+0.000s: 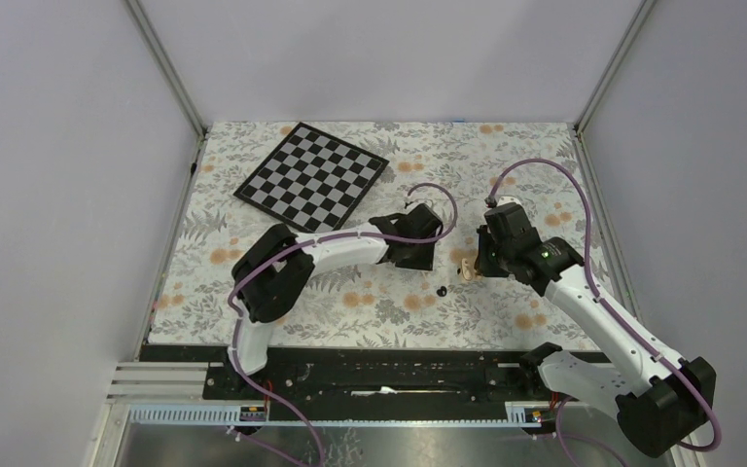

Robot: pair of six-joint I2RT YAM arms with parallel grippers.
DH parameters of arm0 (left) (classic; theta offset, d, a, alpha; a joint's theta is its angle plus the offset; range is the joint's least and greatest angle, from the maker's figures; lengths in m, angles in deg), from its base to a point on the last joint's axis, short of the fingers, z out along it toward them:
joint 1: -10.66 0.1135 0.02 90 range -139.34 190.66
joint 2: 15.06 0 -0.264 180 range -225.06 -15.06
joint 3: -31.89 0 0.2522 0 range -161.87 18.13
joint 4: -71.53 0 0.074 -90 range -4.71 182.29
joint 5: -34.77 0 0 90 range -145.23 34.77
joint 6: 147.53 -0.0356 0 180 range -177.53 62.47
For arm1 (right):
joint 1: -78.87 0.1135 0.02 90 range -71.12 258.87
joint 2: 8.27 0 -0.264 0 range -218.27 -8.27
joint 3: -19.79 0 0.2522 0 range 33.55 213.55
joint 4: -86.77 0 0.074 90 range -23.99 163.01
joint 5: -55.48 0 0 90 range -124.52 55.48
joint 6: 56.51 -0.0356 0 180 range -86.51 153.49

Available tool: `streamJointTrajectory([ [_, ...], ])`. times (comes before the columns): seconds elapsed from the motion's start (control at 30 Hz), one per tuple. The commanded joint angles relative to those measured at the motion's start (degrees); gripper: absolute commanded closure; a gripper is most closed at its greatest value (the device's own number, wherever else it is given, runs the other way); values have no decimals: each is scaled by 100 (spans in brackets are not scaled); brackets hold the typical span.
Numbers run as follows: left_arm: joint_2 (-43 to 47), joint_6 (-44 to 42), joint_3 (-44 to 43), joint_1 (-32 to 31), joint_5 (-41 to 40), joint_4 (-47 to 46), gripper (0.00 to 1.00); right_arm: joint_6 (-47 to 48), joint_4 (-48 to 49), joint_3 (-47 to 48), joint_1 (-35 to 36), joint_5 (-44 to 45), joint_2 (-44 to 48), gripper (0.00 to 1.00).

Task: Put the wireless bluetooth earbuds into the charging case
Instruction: Pick up the earbud from the center of the board.

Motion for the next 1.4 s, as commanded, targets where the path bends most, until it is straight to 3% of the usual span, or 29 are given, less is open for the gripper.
streamJointTrajectory([
  [0.0,-225,351,-445,-152,-498,94,53,-48,30,60,-8,92,93,100],
  [0.27,-564,581,-822,-378,-944,371,53,-73,61,87,-8,91,109,100],
  [0.73,-949,706,-1176,-424,-1405,936,64,-62,61,96,-8,145,75,100],
  [1.37,-1019,935,-1475,-646,-1849,1614,65,-53,110,52,-8,104,100,100],
])
